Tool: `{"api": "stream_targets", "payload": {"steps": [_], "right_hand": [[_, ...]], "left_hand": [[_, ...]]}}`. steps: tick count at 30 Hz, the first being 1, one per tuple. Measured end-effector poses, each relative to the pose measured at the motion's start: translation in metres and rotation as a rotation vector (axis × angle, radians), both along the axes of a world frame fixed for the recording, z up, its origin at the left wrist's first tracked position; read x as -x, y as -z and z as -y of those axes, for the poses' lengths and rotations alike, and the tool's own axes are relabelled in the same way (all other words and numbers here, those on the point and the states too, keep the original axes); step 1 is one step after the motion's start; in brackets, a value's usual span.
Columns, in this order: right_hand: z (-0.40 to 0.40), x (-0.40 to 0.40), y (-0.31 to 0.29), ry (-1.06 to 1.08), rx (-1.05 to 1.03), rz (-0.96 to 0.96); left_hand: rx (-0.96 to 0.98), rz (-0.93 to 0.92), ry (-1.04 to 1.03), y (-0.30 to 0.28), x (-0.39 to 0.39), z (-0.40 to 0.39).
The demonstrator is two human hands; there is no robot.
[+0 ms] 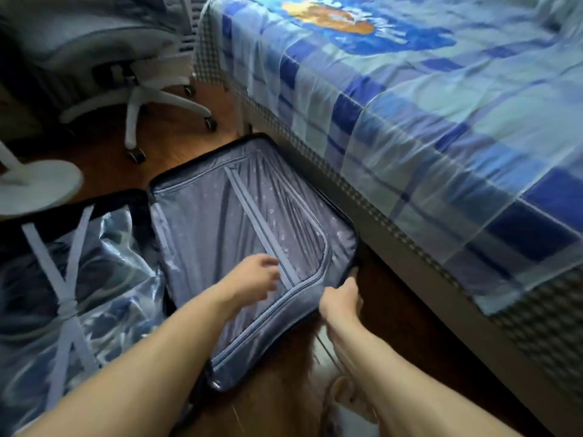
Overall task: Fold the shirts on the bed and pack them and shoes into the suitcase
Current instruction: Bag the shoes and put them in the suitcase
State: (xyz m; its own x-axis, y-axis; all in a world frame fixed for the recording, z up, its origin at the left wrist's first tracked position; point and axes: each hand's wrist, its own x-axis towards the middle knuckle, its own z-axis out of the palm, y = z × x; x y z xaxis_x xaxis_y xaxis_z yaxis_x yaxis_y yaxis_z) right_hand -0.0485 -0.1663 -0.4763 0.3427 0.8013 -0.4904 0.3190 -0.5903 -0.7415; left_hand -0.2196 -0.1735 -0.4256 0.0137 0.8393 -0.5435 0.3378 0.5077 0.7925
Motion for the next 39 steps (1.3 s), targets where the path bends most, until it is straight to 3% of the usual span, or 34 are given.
{"api": "stream_targets", "payload": {"steps": [2,5,8,12,14,17,20,22,29,33,35,39], "right_hand": [[0.02,0.013,-0.028,0.038,-0.05,0.053],[0.043,0.027,-0.061,0.04,-0.142,0.091],[0.061,0.038,-0.087,-0.051,-0.286,0.147],[0.072,0.05,-0.106,-0.128,-0.401,0.169],[0.08,0.06,-0.111,-0.214,-0.407,0.117],[0.105,0.055,-0.11,-0.509,-0.555,0.116],[0.104,0.024,-0.122,-0.432,-0.623,0.104],[0.084,0.01,-0.136,-0.424,-0.589,0.068],[0.089,0.07,-0.189,-1.028,-0.432,-0.327],[0.103,0.104,-0.194,-1.079,-0.255,-0.438],[0.104,0.125,-0.191,-1.053,-0.206,-0.343],[0.097,0.164,-0.153,-1.299,-0.047,0.065]], "left_hand": [[-0.066,0.181,-0.16,-0.036,-0.009,-0.016],[-0.106,0.272,-0.179,-0.071,-0.028,-0.026],[-0.109,0.256,-0.26,-0.104,-0.048,-0.04],[-0.286,0.113,-0.356,-0.135,-0.062,-0.056],[-0.29,0.157,-0.428,-0.148,-0.053,-0.048],[-0.254,0.273,-0.532,-0.16,-0.017,-0.024],[-0.248,0.337,-0.611,-0.168,0.021,0.018],[-0.282,0.381,-0.653,-0.172,0.038,0.052],[-0.313,0.374,-0.785,-0.179,0.083,0.171],[-0.28,0.282,-0.898,-0.175,0.123,0.229],[-0.243,0.258,-0.974,-0.166,0.147,0.259],[-0.121,0.239,-1.171,-0.132,0.2,0.315]]}}
